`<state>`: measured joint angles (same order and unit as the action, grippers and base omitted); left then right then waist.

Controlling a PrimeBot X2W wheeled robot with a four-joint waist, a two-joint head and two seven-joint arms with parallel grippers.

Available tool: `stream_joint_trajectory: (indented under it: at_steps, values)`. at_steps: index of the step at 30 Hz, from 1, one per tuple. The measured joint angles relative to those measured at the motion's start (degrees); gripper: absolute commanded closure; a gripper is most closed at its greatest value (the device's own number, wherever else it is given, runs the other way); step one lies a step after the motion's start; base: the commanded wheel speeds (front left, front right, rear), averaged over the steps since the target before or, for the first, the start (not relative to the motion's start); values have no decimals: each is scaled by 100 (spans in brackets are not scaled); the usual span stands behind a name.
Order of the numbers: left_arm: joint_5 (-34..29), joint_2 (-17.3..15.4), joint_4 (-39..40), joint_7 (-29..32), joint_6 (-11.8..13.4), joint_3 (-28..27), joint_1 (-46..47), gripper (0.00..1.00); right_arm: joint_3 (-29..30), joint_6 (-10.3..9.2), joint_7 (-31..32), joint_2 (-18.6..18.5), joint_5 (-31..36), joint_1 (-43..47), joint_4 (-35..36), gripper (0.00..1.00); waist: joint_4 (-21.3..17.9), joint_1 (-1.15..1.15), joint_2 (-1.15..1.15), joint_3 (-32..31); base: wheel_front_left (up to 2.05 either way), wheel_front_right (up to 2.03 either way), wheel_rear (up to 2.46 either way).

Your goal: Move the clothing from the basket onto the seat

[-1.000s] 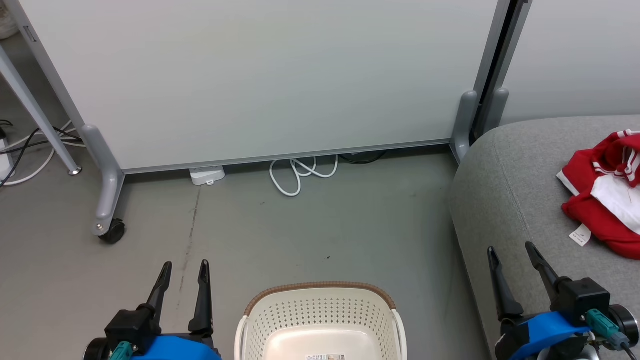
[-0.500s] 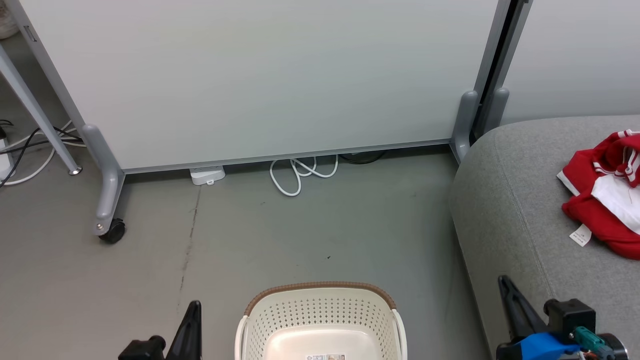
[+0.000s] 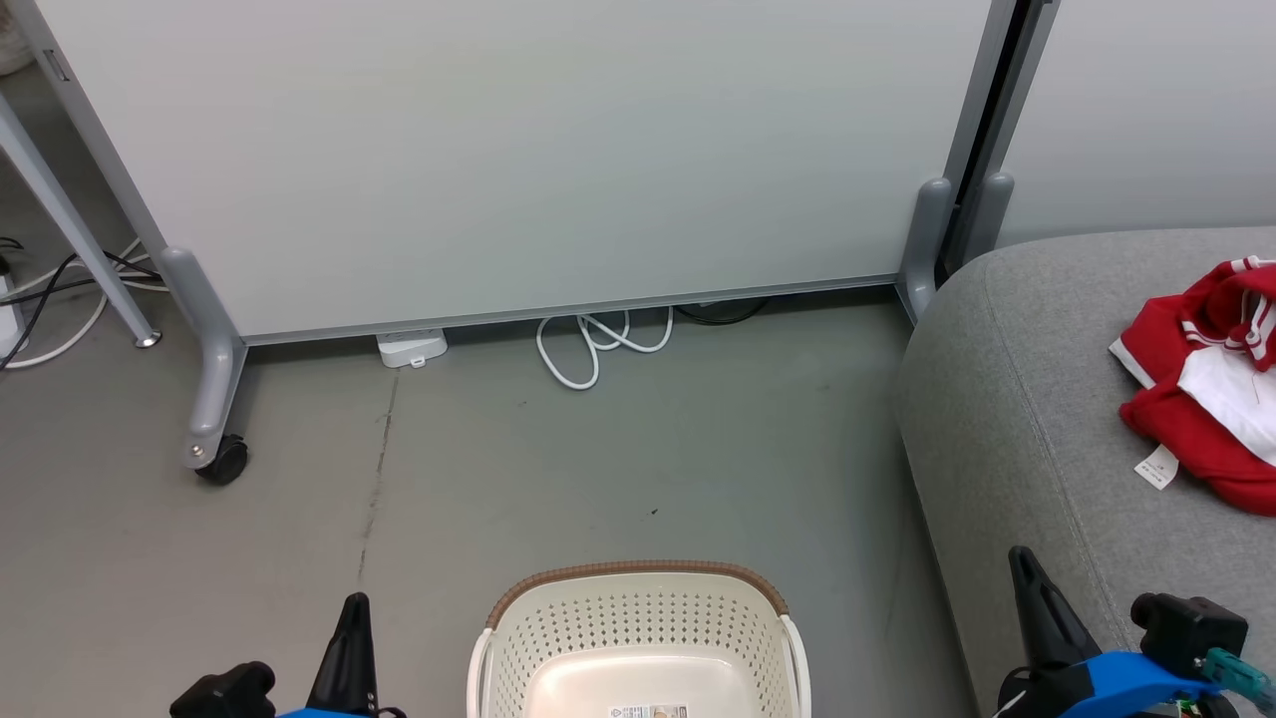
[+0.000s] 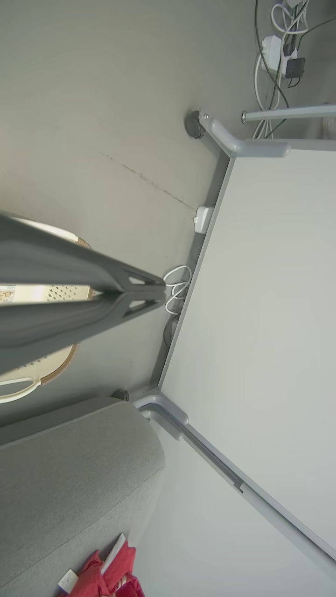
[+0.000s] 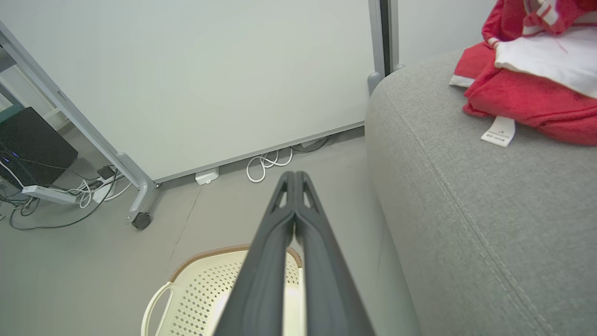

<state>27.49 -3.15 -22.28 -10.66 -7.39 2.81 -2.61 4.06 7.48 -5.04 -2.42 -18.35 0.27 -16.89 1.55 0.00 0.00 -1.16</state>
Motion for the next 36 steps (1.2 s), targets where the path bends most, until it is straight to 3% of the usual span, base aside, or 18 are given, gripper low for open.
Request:
stream_joint_trajectory:
  at_steps: [36]
  values:
    - [2850,15,357,757,1,-402,378,100,103,-1,500,-2,-3255,-248,124,100,-50,0,0,43,0,0,0]
